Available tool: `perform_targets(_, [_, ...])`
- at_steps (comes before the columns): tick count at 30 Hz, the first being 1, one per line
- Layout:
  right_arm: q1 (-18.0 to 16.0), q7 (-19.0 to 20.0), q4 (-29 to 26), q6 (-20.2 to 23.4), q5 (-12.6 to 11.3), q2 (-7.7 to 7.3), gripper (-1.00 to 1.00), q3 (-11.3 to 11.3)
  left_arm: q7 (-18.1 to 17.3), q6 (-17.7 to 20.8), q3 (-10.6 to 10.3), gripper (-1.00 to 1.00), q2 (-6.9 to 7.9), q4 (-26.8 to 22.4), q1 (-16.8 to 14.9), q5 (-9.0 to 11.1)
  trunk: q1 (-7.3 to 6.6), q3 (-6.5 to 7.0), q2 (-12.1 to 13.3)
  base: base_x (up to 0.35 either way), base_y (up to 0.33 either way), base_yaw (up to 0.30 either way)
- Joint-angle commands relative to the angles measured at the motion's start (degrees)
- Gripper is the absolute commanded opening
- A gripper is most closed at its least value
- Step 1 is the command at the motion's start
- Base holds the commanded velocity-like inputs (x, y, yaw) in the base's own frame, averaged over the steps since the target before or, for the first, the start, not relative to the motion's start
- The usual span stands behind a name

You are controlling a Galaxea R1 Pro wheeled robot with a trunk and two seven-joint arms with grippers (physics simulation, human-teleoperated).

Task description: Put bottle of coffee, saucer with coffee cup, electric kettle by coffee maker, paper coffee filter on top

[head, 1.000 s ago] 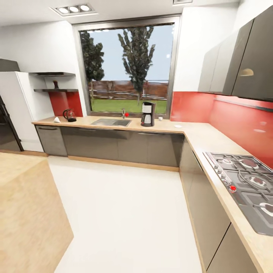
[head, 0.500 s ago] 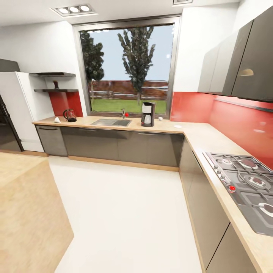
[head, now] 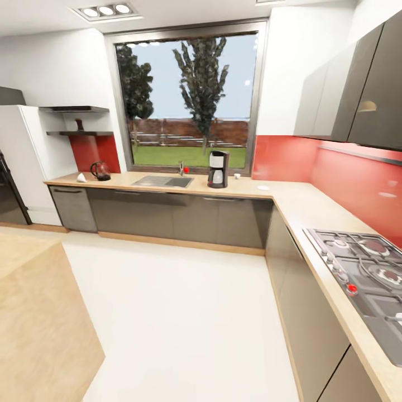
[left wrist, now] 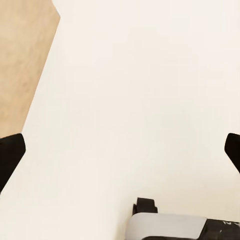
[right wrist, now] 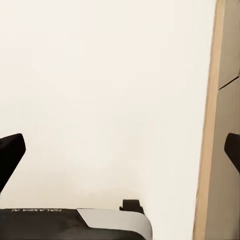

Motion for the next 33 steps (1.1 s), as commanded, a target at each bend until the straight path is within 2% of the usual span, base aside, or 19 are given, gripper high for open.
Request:
perform_targets(1, [0.0, -0.1, 0.1, -0.3, 0.0, 0.01, 1.00, 0.0, -0.1, -0.2, 0.0, 1.00, -0.01, 0.1, 0.0, 0.3, 0.05, -0.02, 0.0, 0.332, 0.000, 0.000])
perform_targets(33, [0.0, -0.3, 0.7, -0.5, 0.1, 0.01, 1.00, 0.0, -0.2, -0.2, 0.0, 1.00, 0.00, 0.3, -0.1, 0.3, 0.05, -0.02, 0.0, 0.334, 0.000, 0.000])
